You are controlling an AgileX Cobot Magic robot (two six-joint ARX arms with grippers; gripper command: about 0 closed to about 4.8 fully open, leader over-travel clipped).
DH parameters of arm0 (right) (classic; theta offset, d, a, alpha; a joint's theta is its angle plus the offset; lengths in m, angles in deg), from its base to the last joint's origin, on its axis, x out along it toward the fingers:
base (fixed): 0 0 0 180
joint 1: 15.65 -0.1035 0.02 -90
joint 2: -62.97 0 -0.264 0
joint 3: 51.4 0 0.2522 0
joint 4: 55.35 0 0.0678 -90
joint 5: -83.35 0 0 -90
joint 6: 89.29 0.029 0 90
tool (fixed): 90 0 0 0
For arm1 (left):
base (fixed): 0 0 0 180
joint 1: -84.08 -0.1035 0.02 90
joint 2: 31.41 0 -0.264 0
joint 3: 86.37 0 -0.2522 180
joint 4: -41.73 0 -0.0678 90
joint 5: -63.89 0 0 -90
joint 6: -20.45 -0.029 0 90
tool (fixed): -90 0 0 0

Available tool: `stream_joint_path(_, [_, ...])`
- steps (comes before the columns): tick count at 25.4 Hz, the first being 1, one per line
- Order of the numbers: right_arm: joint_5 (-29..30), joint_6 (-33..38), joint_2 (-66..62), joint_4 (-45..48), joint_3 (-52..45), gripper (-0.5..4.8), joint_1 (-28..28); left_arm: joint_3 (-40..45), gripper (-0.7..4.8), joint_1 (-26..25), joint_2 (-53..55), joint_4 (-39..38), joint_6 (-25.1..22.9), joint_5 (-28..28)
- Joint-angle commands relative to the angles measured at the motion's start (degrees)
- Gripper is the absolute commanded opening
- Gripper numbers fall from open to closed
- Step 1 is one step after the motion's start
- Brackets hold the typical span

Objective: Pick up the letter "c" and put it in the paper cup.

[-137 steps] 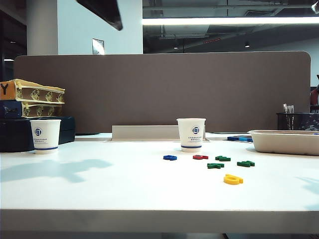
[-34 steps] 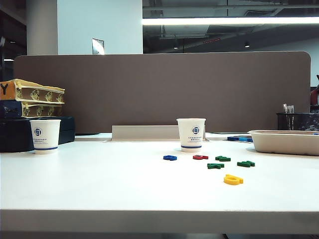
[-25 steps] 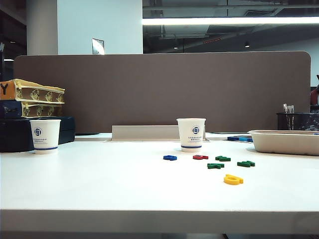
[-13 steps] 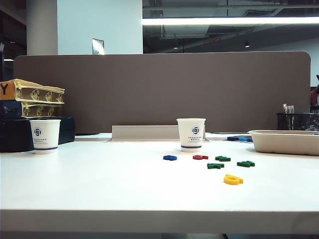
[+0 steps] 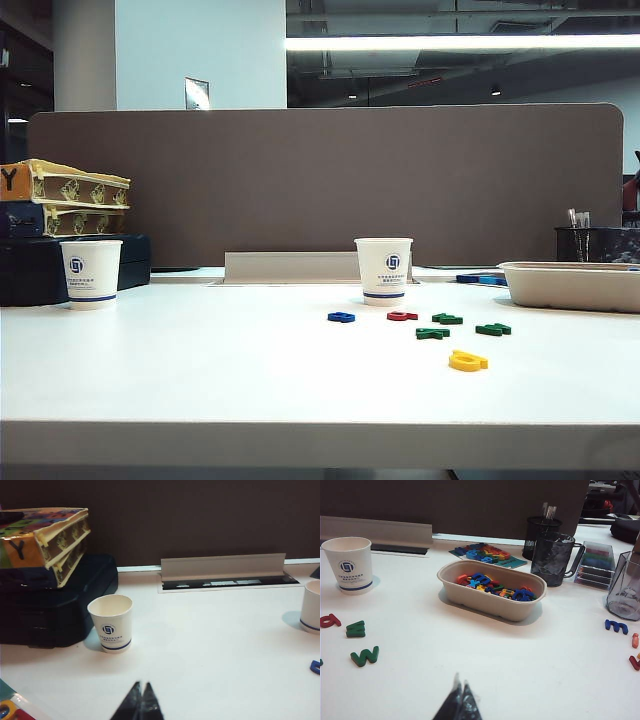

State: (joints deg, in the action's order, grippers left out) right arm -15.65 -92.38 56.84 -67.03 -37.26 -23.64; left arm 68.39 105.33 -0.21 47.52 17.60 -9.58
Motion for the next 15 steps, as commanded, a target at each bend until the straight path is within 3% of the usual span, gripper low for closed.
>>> stream_joint_path(1, [-0.1,-0.1,0.0,0.7,0.2,-0.06,0.0,1.4,-0.05,0.0,-0.1,0.8,1.2,-2.4])
stream_joint_path(15, [-0.1,-0.1,0.0,0.7,0.2,-0.06,0.0,6.8,-0.05,0.0,-0.1,1.5,5.0,-2.2])
